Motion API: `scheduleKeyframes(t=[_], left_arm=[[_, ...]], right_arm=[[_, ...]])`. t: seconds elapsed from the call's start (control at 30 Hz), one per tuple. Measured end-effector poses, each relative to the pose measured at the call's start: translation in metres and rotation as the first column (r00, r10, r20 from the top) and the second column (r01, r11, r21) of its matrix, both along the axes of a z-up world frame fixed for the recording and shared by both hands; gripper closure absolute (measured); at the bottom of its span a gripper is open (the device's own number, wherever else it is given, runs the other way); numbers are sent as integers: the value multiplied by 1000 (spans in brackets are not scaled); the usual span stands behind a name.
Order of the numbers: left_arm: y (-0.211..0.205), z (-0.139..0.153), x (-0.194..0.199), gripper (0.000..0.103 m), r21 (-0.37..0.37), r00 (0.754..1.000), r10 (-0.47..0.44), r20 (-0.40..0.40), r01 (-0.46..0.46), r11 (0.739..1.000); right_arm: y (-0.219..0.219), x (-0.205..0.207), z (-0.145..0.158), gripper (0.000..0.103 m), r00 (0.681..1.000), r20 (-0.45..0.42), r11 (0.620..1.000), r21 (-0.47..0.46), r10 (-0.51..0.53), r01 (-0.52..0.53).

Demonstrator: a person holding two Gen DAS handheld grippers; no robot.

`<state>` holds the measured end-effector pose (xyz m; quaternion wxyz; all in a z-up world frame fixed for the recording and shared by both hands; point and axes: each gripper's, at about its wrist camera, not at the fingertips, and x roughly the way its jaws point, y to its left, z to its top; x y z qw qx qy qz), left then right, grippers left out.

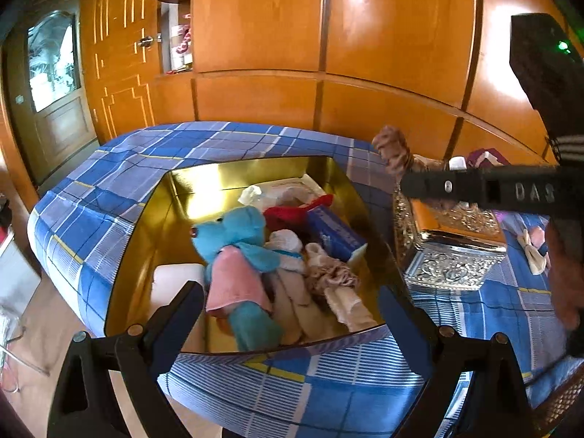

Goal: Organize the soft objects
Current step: 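Carry the brown scrunchie into the gold tray and release with the right gripper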

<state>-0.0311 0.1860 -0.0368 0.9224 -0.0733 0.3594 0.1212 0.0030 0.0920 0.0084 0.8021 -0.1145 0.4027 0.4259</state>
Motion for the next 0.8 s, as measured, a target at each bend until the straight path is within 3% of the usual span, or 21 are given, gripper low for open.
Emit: scheduleKeyframes(t=[0.27,0.47,0.57,0.8], left_arm=[[18,-4,-1,6,-11,999,51,0,-51,999],[53,2,-7,6,-27,986,164,33,-163,986],[71,3,-10,6,-27,975,221,41,-220,975],[85,1,-12,6,-35,967,253,38,-252,967]], right_arm=[[15,-20,-19,91,998,-38,997,-50,51,-53],[28,-20,-35,91,998,-55,993,-114,37,-43],[47,-14,-42,91,997,-65,992,-122,30,-37],[105,14,-79,90,998,-31,964,-265,-48,38]])
